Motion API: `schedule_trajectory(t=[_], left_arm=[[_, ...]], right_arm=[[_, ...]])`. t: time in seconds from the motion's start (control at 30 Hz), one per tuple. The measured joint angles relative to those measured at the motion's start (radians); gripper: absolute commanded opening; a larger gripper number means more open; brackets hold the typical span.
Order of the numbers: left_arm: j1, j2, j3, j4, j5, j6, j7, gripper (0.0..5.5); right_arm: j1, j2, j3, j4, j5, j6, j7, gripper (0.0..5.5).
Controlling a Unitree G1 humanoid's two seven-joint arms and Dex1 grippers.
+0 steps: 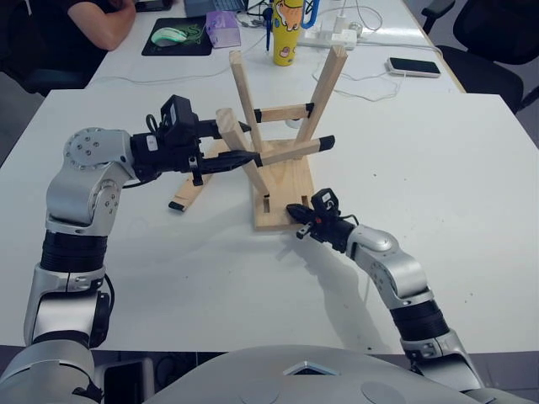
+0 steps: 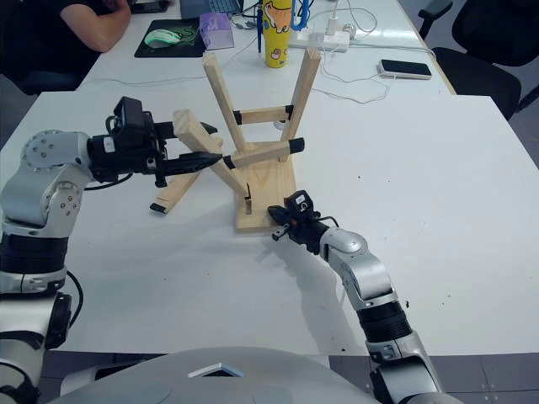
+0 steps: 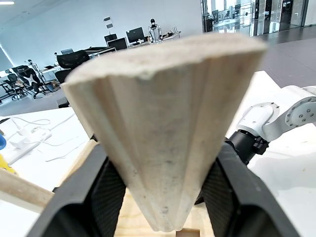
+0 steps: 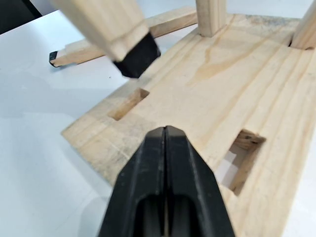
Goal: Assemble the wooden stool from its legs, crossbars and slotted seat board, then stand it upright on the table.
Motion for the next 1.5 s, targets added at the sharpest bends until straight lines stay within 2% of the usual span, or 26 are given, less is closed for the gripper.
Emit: schedule_trajectory(t=[0.37, 1.0, 1.5], left_arm=[[0.058, -0.005, -0.012, -0.057, -0.023, 0.068, -0.014, 2.06], [0.002, 0.021, -0.016, 0.061, 0.005, 0.046, -0.093, 2.06], [-0.16, 0.038, -0.139, 0.262, 0.097, -0.034, -0.25, 2.06]], right_arm=[[-0.009, -0.011, 0.007, 0.011, 0.0, -0.009, 0.011, 0.0], [-0.011, -0.014, 0.011, 0.012, 0.0, -0.009, 0.012, 0.0], [-0.016, -0.023, 0.023, 0.013, -0.002, -0.009, 0.012, 0.0]])
